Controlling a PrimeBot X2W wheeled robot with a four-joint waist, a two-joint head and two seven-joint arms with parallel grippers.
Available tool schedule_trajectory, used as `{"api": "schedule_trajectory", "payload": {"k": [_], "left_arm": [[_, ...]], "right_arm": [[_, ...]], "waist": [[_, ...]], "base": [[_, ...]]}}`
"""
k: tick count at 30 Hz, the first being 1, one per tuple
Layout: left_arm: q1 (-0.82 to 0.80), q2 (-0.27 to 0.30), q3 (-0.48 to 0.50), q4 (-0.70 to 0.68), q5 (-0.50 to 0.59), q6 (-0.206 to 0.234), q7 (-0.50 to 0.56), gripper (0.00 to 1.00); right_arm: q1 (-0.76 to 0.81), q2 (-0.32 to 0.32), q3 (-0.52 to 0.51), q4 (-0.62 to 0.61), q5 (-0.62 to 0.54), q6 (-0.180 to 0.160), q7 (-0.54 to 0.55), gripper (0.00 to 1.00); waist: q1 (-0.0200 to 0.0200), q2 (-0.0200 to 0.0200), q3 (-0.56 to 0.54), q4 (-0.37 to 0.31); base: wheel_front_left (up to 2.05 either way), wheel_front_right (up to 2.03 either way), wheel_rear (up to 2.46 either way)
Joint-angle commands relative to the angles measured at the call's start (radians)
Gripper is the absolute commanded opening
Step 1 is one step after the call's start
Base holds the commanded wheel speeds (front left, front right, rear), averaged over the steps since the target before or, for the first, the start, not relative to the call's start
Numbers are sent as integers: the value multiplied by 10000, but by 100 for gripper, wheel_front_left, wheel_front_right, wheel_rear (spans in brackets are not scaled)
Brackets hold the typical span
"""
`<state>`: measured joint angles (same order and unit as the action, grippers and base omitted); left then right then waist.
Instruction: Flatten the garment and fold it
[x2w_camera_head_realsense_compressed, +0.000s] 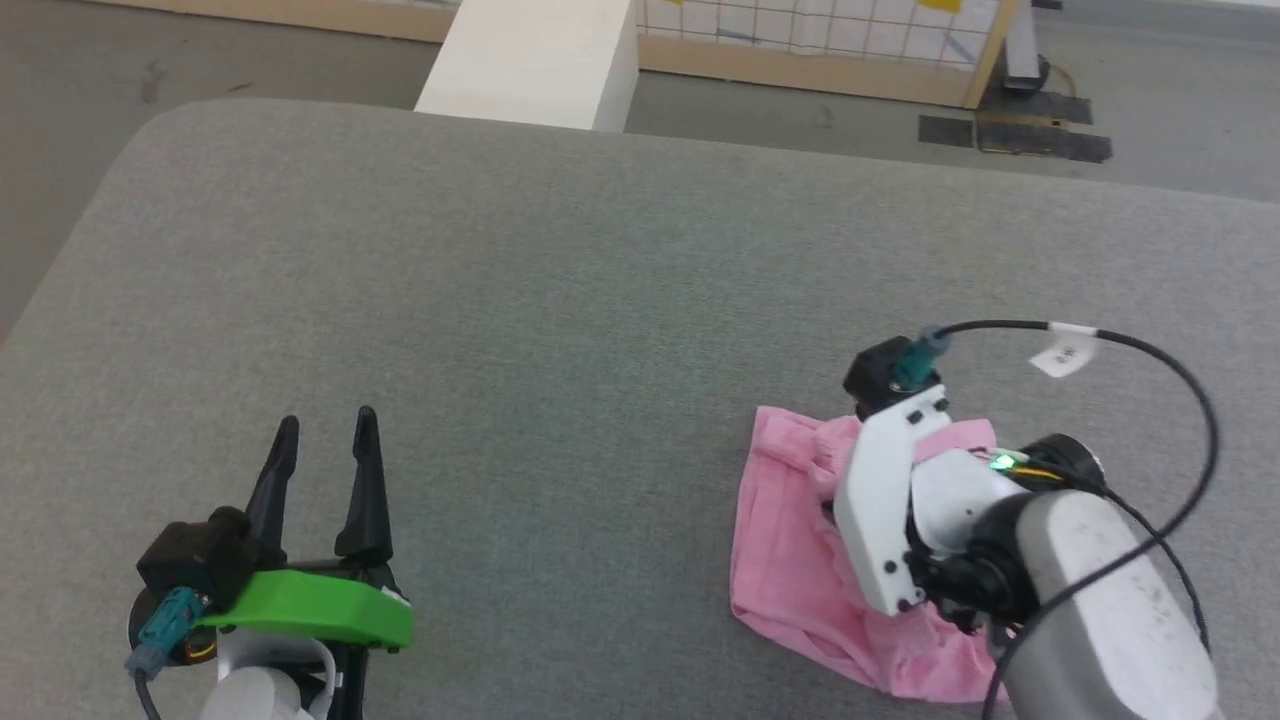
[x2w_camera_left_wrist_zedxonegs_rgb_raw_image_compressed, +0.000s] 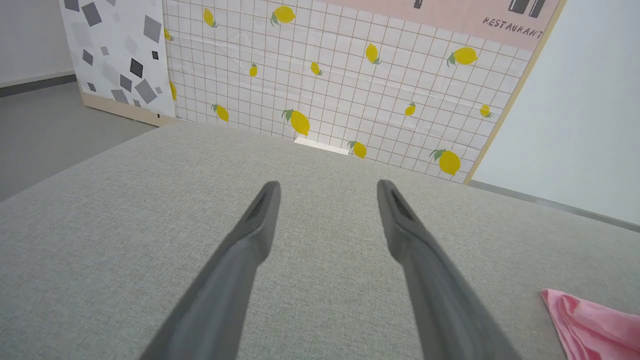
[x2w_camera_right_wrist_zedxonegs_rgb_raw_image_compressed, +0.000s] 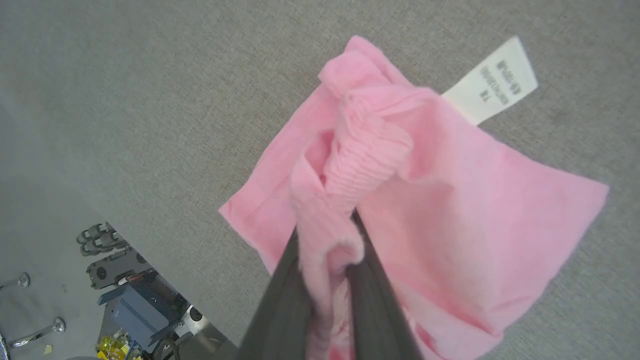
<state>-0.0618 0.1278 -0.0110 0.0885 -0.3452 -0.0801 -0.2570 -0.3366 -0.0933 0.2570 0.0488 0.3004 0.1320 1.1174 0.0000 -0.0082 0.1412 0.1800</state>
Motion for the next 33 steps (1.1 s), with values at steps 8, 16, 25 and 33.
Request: {"api": "schedule_trajectory", "payload": {"k": [8, 16, 25, 33], "left_arm": [[11, -65, -2, 115, -136, -120, -46, 100], [-2, -96, 84, 138, -125, -145, -47, 100], [94, -47, 188, 52, -20, -155, -47, 100], [162, -10, 265, -156, 155, -131, -47, 100]], "right_arm": [[-637, 327, 170, 1976, -806, -13, -1245, 0], [-1229, 417, 917, 2333, -327, -13, -1933, 100], [-1581, 402, 905, 818, 10, -13, -2643, 100], [-70, 77, -1259, -719, -1768, -13, -3270, 100]], "waist": [[0, 82, 171, 289], [0, 82, 111, 164], [0, 82, -106, -375], [0, 82, -115, -826]], "base": [[0, 0, 0], [0, 0, 0], [0, 0, 0], [0, 0, 0]]}}
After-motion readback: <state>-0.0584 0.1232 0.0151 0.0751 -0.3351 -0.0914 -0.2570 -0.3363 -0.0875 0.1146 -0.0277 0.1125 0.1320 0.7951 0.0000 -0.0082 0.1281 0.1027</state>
